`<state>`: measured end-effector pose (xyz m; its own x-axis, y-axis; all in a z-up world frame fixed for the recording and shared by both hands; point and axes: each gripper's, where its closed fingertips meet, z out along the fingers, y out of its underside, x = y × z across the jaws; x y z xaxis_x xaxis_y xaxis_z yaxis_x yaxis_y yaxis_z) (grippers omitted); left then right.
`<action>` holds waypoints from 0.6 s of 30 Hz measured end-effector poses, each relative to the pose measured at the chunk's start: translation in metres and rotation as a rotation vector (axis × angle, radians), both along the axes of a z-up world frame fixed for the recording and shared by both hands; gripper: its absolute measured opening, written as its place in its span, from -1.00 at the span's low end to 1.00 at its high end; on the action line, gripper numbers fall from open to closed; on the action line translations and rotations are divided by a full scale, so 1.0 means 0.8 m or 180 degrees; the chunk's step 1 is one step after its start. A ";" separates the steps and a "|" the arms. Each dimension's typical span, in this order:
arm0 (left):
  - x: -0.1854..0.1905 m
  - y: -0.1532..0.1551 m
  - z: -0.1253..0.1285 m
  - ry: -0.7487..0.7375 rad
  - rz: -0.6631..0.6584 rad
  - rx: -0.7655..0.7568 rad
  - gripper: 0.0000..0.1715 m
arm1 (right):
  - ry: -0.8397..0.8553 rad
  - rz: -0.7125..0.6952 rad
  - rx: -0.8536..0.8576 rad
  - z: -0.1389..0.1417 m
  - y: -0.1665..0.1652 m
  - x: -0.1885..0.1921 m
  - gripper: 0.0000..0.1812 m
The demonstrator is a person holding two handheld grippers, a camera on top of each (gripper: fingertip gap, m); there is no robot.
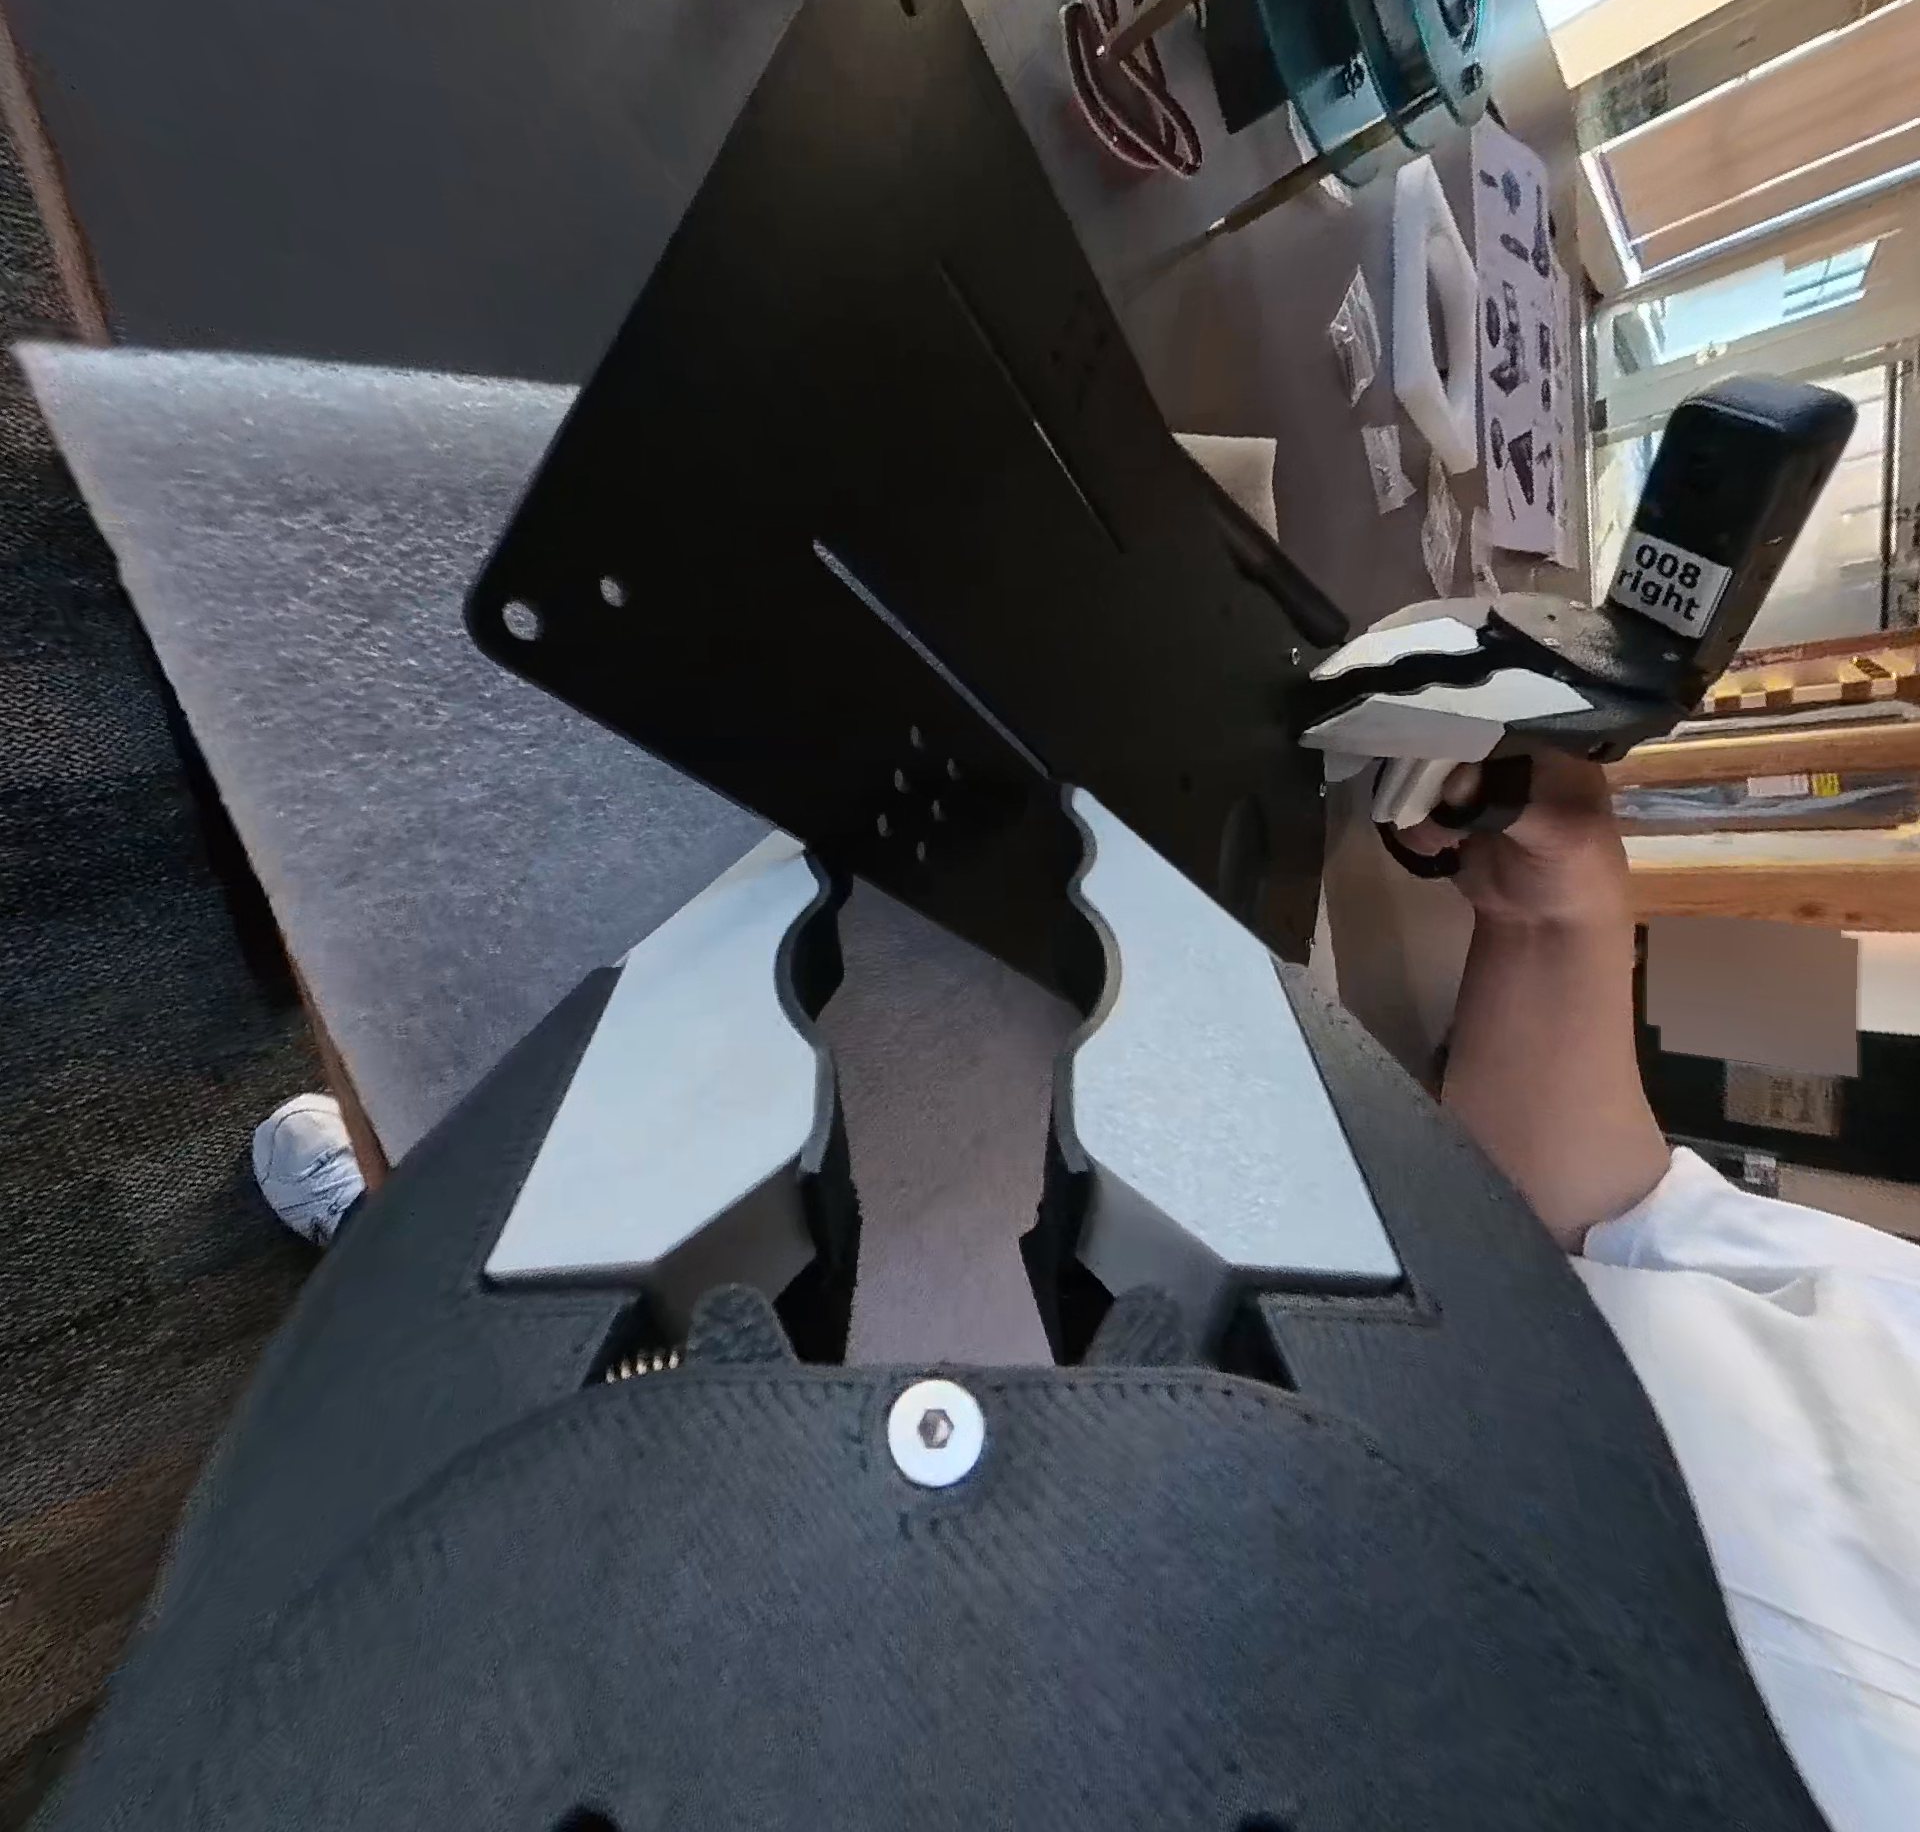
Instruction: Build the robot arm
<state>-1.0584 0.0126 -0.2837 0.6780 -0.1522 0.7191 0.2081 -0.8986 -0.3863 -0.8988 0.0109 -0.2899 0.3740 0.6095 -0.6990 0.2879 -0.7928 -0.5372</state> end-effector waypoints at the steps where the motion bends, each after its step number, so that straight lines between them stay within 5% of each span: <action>1: 0.000 -0.001 0.000 -0.0002 -0.0012 -0.0006 -0.56 | -0.0012 0.0019 0.0026 0.000 0.000 0.000 -0.85; 18: -0.013 -0.004 0.003 -0.0699 0.0180 0.0259 -0.82 | -0.0006 0.0118 0.0198 -0.001 0.000 -0.006 -0.84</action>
<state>-1.0688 0.0096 -0.2810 0.5158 -0.1819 0.8371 0.3441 -0.8509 -0.3969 -0.9037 0.0111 -0.2911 0.3518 0.6652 -0.6587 0.3174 -0.7467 -0.5845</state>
